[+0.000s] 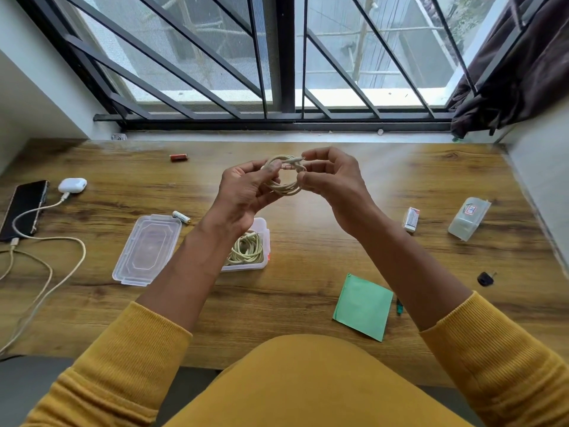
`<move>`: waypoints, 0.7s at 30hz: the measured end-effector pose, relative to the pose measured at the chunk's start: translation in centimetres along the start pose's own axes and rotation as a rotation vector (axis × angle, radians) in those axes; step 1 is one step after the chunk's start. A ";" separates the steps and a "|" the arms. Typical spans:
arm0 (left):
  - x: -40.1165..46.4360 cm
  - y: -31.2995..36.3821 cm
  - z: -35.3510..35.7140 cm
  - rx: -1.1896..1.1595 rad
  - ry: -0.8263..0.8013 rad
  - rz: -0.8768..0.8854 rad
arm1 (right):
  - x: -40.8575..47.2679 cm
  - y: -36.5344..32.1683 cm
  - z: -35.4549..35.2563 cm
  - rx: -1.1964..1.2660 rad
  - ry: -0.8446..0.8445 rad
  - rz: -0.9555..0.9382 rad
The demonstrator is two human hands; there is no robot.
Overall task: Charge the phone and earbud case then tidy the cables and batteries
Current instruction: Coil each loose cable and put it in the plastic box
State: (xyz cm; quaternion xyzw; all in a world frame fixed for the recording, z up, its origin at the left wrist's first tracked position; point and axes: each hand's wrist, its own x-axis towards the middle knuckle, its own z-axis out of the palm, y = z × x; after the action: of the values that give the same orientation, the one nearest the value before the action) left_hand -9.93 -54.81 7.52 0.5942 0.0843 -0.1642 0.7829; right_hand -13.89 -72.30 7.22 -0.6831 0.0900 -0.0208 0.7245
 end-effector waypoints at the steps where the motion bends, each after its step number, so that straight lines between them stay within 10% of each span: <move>1: 0.0 -0.1 -0.1 -0.033 -0.006 -0.020 | 0.0 0.1 0.0 0.014 -0.009 0.018; 21: -0.4 -1.1 -1.4 -0.157 0.015 -0.048 | -0.5 0.1 0.3 0.285 -0.061 0.081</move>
State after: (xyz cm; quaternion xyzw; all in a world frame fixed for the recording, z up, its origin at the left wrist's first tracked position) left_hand -10.57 -53.63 6.29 0.5297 0.1170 -0.1716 0.8223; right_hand -14.39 -71.95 7.16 -0.5695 0.0917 0.0166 0.8167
